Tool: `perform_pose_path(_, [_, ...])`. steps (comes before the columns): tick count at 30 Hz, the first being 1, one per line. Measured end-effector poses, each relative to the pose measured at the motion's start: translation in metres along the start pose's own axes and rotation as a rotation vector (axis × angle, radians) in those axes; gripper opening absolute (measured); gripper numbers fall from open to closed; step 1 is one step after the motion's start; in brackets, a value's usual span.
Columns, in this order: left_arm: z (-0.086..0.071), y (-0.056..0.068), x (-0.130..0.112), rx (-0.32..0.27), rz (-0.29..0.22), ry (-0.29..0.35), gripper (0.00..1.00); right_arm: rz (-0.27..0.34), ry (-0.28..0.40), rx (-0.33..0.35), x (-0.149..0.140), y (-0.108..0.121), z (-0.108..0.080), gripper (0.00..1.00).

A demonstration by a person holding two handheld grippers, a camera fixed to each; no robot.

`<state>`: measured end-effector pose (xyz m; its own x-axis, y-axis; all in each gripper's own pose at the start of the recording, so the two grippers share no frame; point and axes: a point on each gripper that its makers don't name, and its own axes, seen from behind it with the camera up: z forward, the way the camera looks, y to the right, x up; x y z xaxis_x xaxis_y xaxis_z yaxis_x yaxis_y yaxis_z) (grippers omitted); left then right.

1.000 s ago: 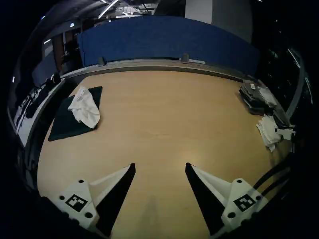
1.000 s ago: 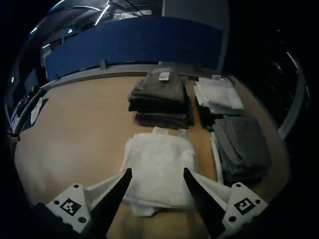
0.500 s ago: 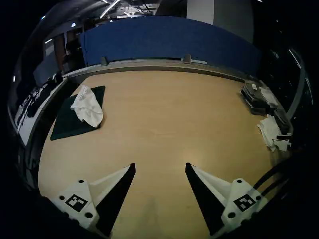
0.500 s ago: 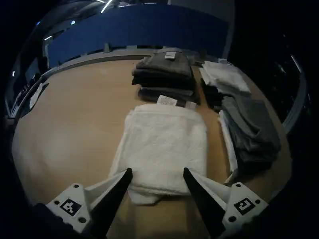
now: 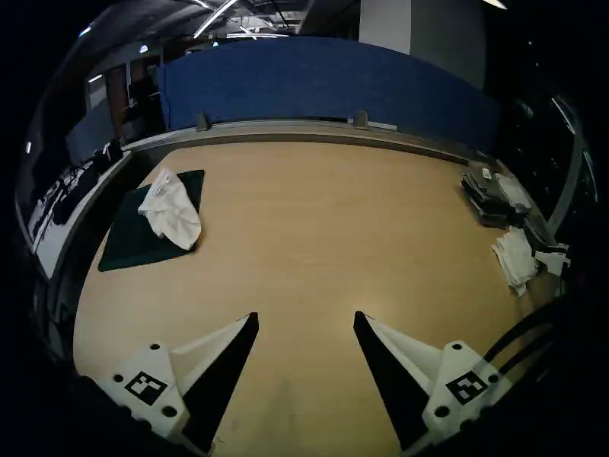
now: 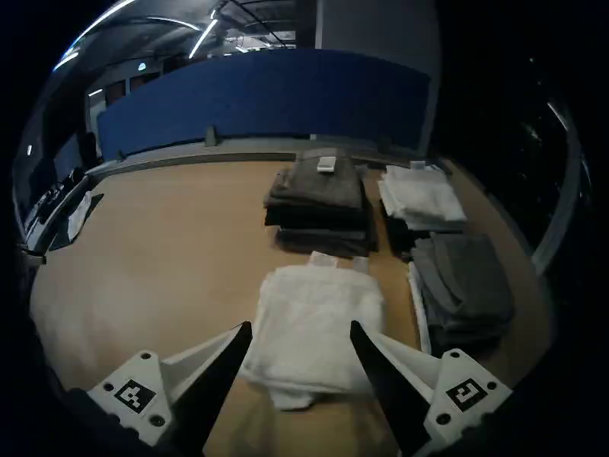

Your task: Fold towel

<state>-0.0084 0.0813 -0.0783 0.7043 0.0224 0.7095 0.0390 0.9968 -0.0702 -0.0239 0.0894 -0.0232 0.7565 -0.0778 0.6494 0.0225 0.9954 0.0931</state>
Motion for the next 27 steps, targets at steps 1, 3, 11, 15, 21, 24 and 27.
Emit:
perform_pose_path(1, [0.0, 0.0, 0.0, -0.001, 0.001, 0.002, 0.93, 0.002, 0.007, 0.001, 0.003, -0.002, -0.002, 1.0])
perform_pose_path(3, [-0.001, -0.001, 0.001, -0.002, 0.002, 0.007, 0.93, 0.007, 0.023, 0.004, 0.009, -0.008, -0.005, 1.0])
perform_pose_path(11, [-0.002, -0.009, 0.011, -0.005, -0.004, 0.053, 0.93, 0.032, 0.137, -0.005, 0.04, -0.031, -0.018, 1.0])
perform_pose_path(15, [-0.002, -0.014, 0.019, -0.012, -0.006, 0.087, 0.93, 0.042, 0.247, -0.007, 0.063, -0.046, -0.029, 1.0])
perform_pose_path(21, [-0.003, -0.02, 0.034, -0.019, -0.008, 0.14, 0.93, 0.059, 0.394, 0.005, 0.094, -0.069, -0.048, 1.0])
perform_pose_path(24, [-0.006, -0.022, 0.046, -0.026, -0.007, 0.187, 0.93, 0.078, 0.492, -0.009, 0.117, -0.073, -0.063, 1.0])
perform_pose_path(27, [-0.012, -0.023, 0.064, -0.031, -0.009, 0.262, 0.93, 0.094, 0.611, -0.02, 0.138, -0.077, -0.082, 1.0])
